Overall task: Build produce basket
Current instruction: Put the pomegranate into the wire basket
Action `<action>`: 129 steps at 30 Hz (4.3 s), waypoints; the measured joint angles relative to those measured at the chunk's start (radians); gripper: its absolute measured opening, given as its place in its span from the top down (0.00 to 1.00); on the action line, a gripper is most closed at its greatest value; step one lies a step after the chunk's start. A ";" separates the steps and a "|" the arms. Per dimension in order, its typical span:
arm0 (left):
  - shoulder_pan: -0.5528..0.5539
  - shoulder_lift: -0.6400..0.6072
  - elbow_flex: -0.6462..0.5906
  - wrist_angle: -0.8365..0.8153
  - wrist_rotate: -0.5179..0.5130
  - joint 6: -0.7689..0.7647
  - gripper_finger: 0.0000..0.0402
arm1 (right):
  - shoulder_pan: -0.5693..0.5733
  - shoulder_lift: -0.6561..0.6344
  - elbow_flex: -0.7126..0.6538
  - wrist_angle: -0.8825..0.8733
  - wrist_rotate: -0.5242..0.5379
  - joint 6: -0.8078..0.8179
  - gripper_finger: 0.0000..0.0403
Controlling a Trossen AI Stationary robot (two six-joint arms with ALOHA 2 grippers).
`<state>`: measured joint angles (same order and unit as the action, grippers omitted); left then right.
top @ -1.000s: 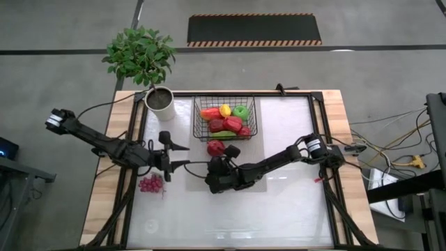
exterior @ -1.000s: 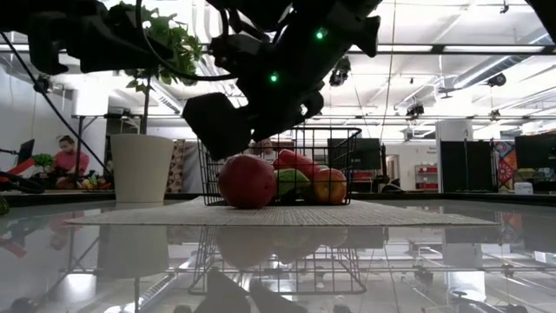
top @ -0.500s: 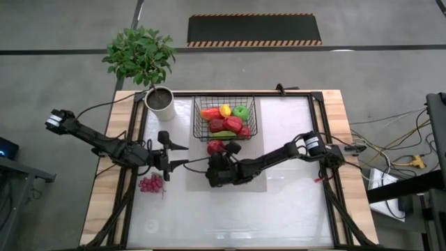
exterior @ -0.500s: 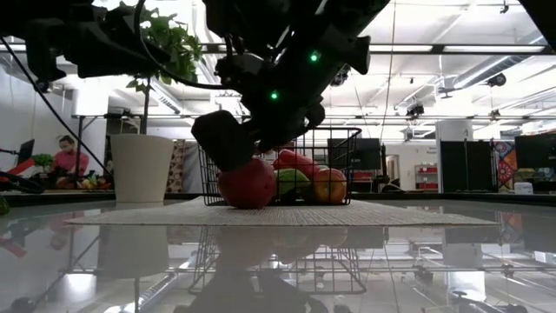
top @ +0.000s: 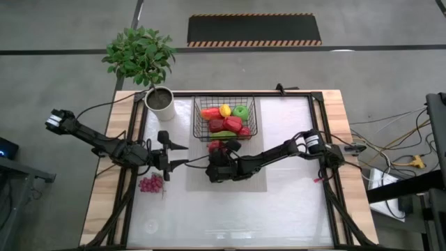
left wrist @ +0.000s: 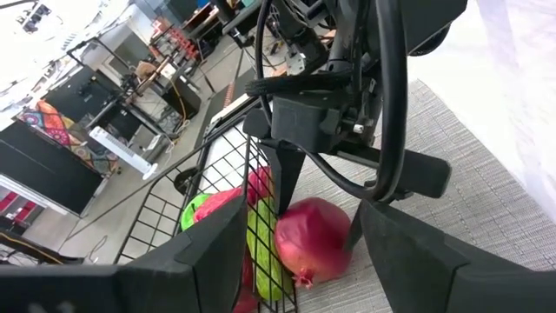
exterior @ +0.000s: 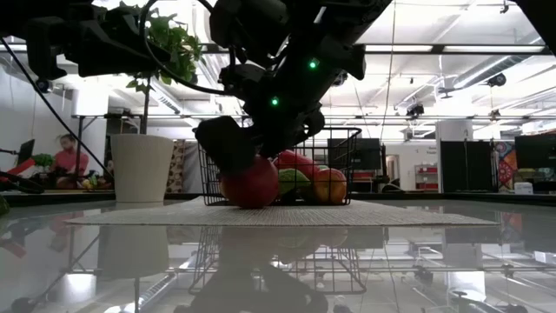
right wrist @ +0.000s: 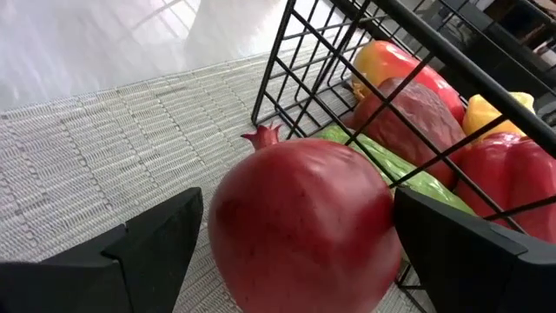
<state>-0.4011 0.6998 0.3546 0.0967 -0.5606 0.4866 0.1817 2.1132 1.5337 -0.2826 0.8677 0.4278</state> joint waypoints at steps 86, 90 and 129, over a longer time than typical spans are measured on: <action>0.000 0.177 -0.015 0.053 0.000 -0.194 0.47 | -0.073 -0.096 -0.017 -0.175 -0.394 -0.261 0.21; 0.000 0.176 -0.015 0.053 0.000 -0.194 0.47 | -0.072 -0.096 -0.017 -0.175 -0.394 -0.261 0.25; 0.104 0.421 -0.011 0.942 0.295 -0.011 0.47 | 0.019 -0.621 -0.755 0.895 -0.532 -0.583 0.27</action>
<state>-0.2975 1.1203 0.3438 1.0389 -0.2659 0.4757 0.2008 1.4919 0.7786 0.6127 0.3355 -0.1554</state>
